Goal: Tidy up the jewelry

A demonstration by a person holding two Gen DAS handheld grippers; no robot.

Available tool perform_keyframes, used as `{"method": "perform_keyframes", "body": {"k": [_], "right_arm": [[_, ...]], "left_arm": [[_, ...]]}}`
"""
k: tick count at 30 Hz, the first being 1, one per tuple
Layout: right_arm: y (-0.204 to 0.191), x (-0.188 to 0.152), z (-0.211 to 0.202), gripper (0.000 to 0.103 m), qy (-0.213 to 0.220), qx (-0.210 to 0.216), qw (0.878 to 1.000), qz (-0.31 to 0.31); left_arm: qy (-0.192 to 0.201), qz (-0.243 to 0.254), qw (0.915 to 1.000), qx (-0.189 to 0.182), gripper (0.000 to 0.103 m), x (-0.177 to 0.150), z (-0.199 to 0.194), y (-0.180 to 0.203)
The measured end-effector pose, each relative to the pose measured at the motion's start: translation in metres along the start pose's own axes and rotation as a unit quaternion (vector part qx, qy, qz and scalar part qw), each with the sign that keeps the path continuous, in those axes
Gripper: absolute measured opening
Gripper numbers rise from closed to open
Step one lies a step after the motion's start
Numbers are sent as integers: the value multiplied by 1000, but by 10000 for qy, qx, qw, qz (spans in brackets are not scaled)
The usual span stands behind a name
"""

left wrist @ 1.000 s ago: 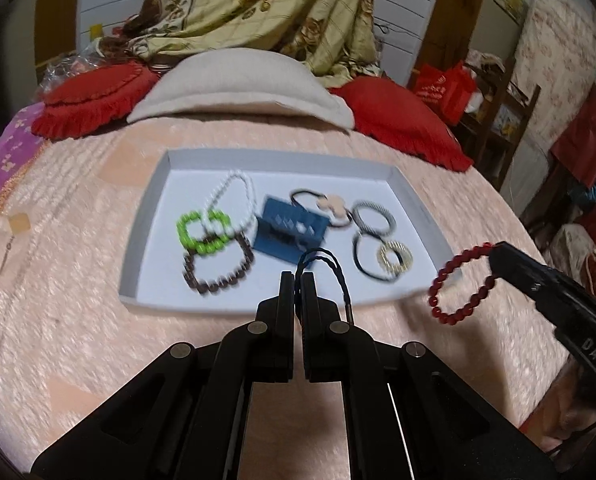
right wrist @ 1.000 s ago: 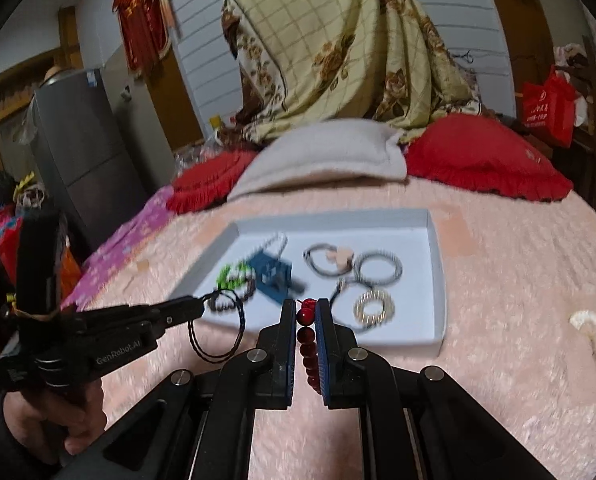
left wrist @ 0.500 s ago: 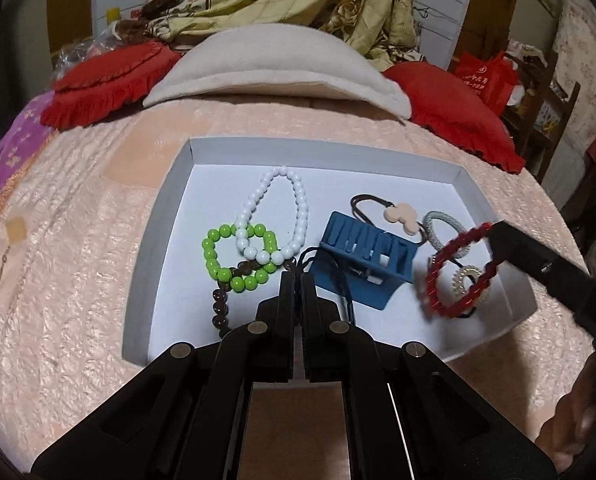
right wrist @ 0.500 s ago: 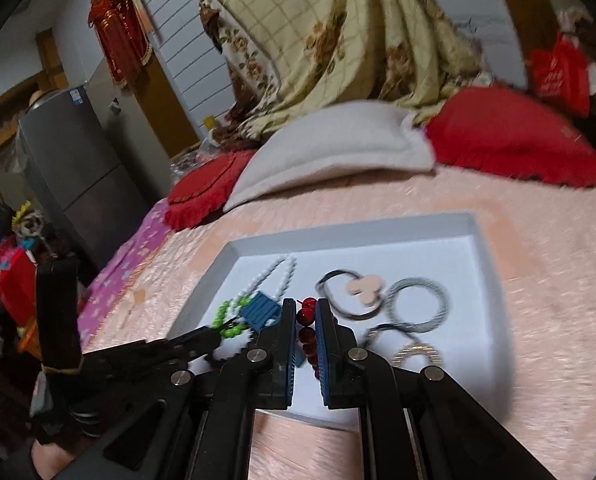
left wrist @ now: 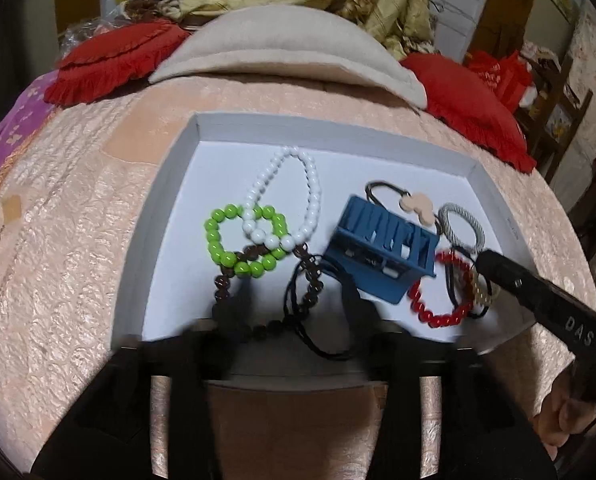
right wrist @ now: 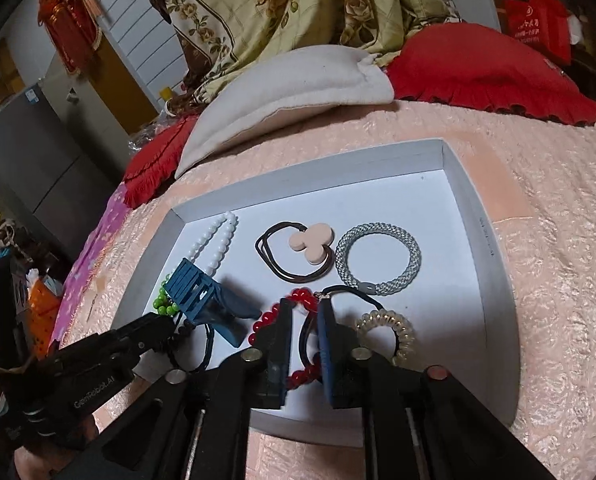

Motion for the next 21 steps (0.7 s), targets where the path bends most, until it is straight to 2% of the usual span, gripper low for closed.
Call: {"method": "perform_keyframes", "body": {"k": [3,5,7,9,11,13,14,21], "right_arm": [[0,0,-8,36,160,-151,9996,-152],[-1,0,-15,36,300,-280,9988,-272],[-3,0,-24,36,469,-435,9970,-433],[-10,-3,-36,37,628,-578,9942,-651],[-17,-11,-49,44,755,-671,9915,-815],[-22,-20,-62,63,898,-744,9890,-907],[-23,-26,-68,67,931,-759,9885,-915],[-11,-67,-101,69,795,-696,9928,-562]], "left_arm": [[85,-54,9998,179,63,2,-5,-7],[115,-42,9996,262,67,3,-6,-8],[165,10,9992,364,82,4,-10,-8],[122,135,9984,529,89,3,-13,-6],[9,209,9972,717,101,-2,-17,-6],[36,224,9963,823,102,-7,-24,-7],[66,288,9955,900,102,-12,-32,-6],[449,867,9877,1225,102,-51,-99,16]]}}
Point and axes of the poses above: each gripper's, at about its wrist camera, not at the fingertips, and z roughly the way its jaws point, y to its right, x to its top, the point moved 9 cm from there along z, roughly the way its jaws point, and after that the axes turned 15 degrees about z, right-handed, at the moved point
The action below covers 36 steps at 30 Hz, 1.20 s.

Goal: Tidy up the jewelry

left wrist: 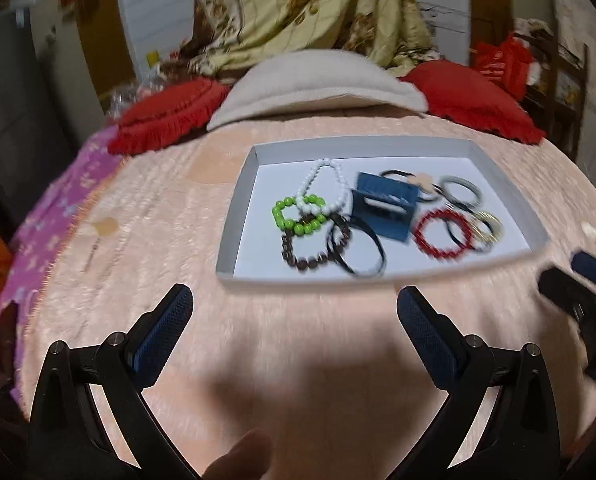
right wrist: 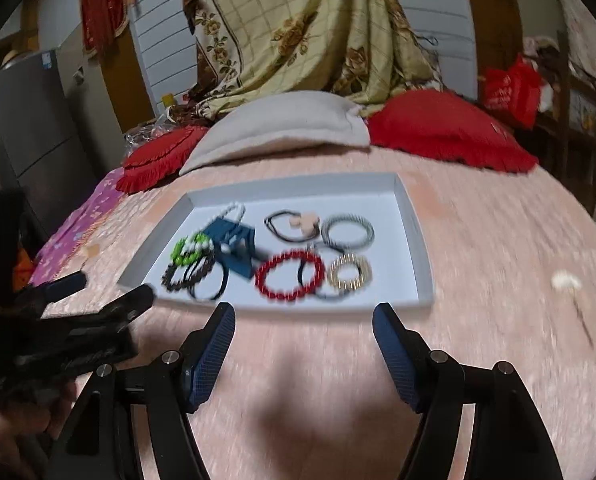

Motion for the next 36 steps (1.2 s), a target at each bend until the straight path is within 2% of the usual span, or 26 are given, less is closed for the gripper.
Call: {"method": "perform_keyframes", "body": {"k": [5,7,9,11,14,16,21,36], "right_arm": [[5,-16,-22,80,124,-101,9997,-162],[8,-22,-22,80,105,-195,9995,-212],[12,-24,-21,80,118,-332,9991,-254],[16,-24,-19,80,127,-407,9987,-290],[23,-25,-16,80,65,-526,9982,-294],[29,-25,-16,80,58,-623,9978,-223],[36,-26,-13,80,-34,-692,9976,-30],[23,-29,-7,80,-53,-694,9973,-254]], "left_arm": [[212,123,9996,165,102,-8,-36,13],[199,-12,9998,69,102,-11,-37,15],[114,-169,9992,-332,102,-13,-29,21],[-28,-156,9986,-513,102,-15,-18,29],[-227,58,9991,-342,102,-20,-8,38],[-303,96,9984,-461,102,-24,-5,44],[-280,101,9984,-485,102,-27,-6,45],[-236,-97,9976,-643,102,-25,-8,43]]}}
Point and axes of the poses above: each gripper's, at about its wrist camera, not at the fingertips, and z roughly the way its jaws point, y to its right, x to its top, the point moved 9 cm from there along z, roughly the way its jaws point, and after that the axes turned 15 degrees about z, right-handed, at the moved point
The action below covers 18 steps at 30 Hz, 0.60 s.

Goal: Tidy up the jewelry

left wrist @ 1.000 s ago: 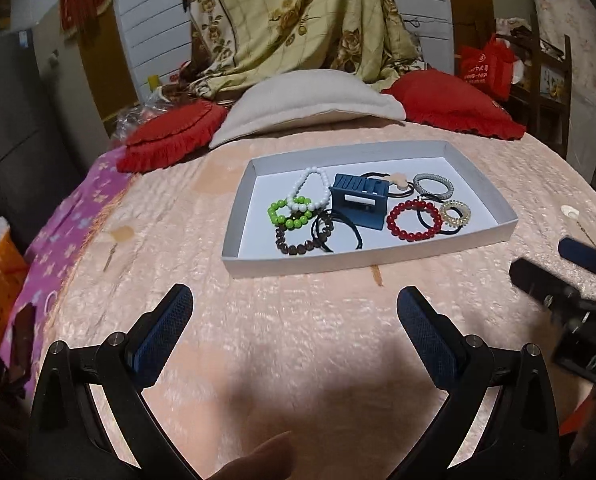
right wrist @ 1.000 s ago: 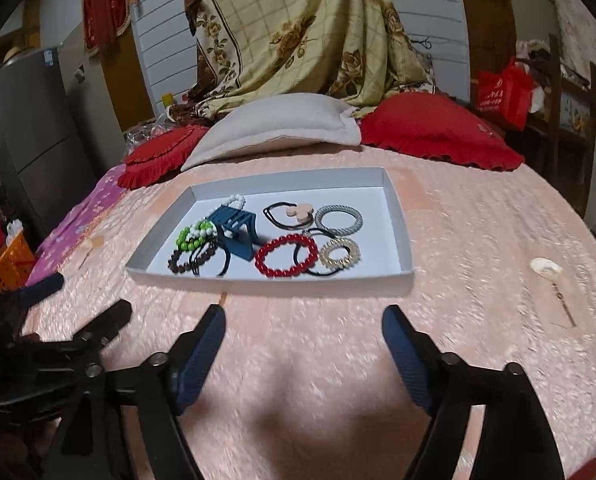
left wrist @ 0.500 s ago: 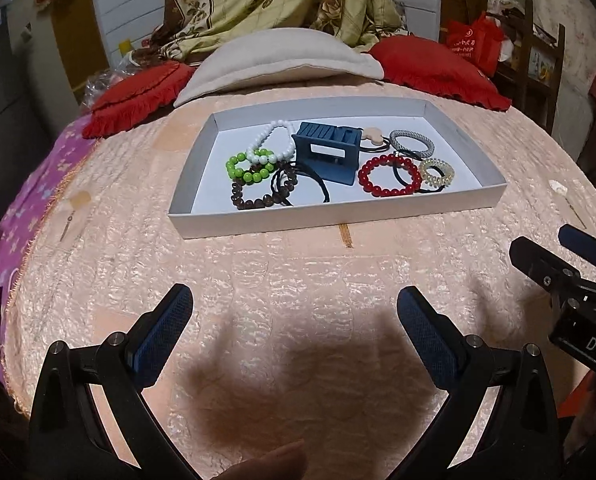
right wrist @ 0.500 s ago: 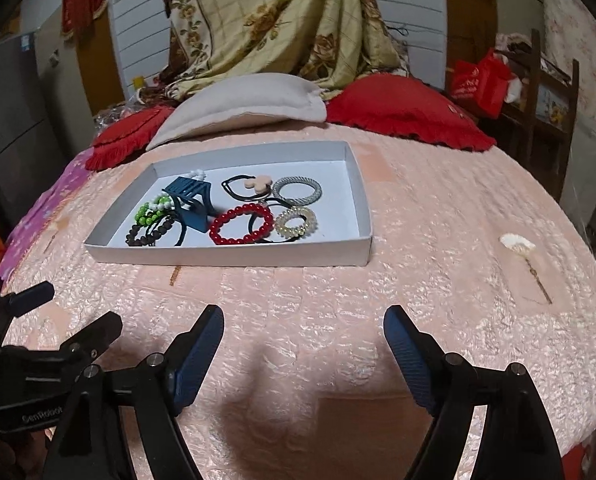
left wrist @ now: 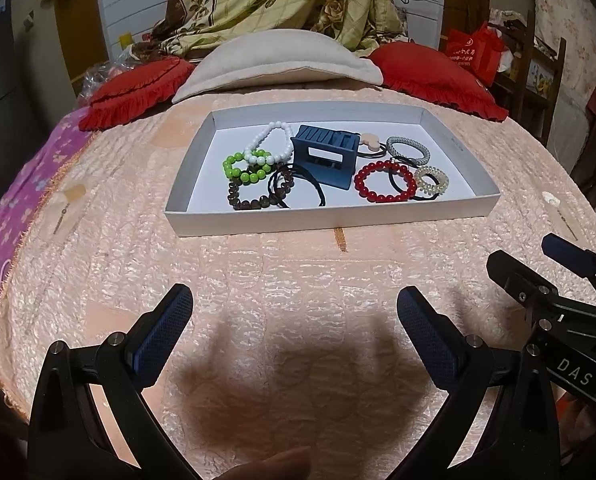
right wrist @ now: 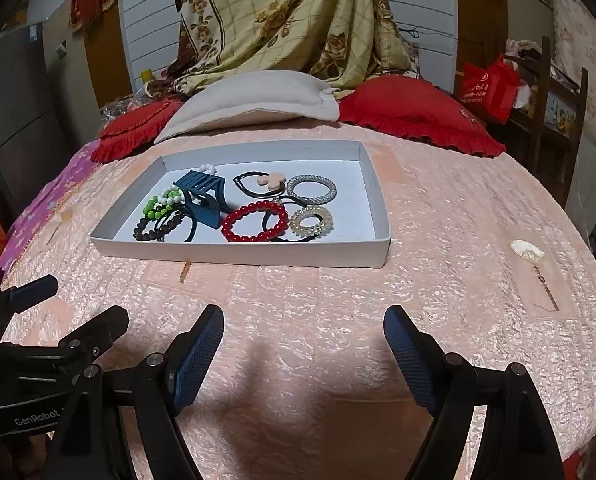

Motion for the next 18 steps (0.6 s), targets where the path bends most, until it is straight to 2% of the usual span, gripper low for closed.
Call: {"method": "perform_keyframes", "body": {"k": [7,18], "right_arm": [[3,8,-8,80,217,3,9997,117],[0,12,-6,80,270,-48,9996,-10]], "left_arm": [[38,-60,10000,0,102,1,-1,-3],[127,-313,9994,-36,102,9,0,-15]]}}
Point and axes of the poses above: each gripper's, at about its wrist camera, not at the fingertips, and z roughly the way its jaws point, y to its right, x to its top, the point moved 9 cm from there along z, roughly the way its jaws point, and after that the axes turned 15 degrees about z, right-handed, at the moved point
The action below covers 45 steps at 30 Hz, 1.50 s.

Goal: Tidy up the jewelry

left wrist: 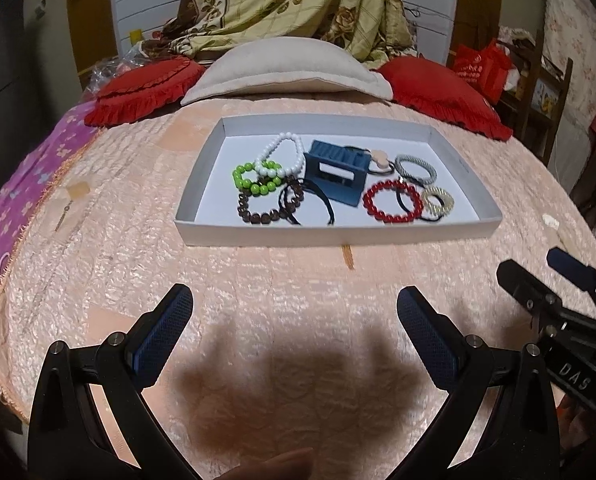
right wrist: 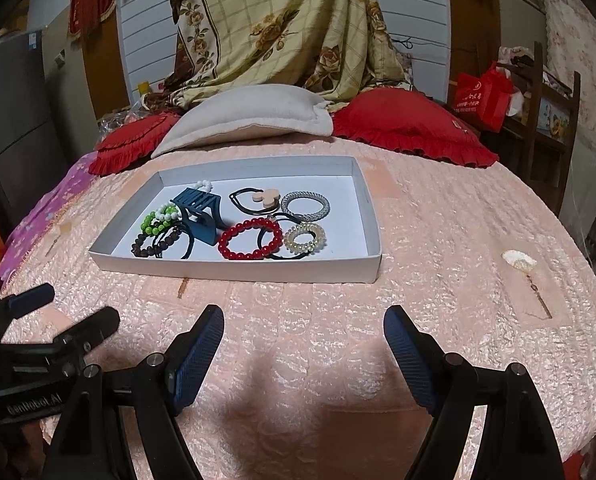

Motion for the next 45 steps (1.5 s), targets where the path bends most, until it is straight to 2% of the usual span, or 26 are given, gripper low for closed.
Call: {"method": "perform_keyframes", "body": {"k": [8,11,14,17,21,24,45], "right_arm": [[-6,24,8,80,126,18,9998,-179],[-5,35,7,80,208,-26,9996,-208],[-2,43,12,80,196,-30,9997,-141],[0,41,21,80,132,-19,9999,-85],[-2,36,27,80,64,-46,9998,-168],[-4,41,25,80,176,-4,9998,-120],[-10,38,28,80,187,-22,9996,-224]], "left_arm": [[34,12,9999,98,102,24,2,-14],[105,-108,9999,9,102,38,5,-19],[58,-162,9998,46,102,35,16,-23],[-246,-256,9994,-5,102,24,35,-24],[-84,-209,9997,67,102,29,30,-24],[-110,-195,9997,6,102,28,31,-22],[-66,-163,9998,-7,102,29,31,-20]]}}
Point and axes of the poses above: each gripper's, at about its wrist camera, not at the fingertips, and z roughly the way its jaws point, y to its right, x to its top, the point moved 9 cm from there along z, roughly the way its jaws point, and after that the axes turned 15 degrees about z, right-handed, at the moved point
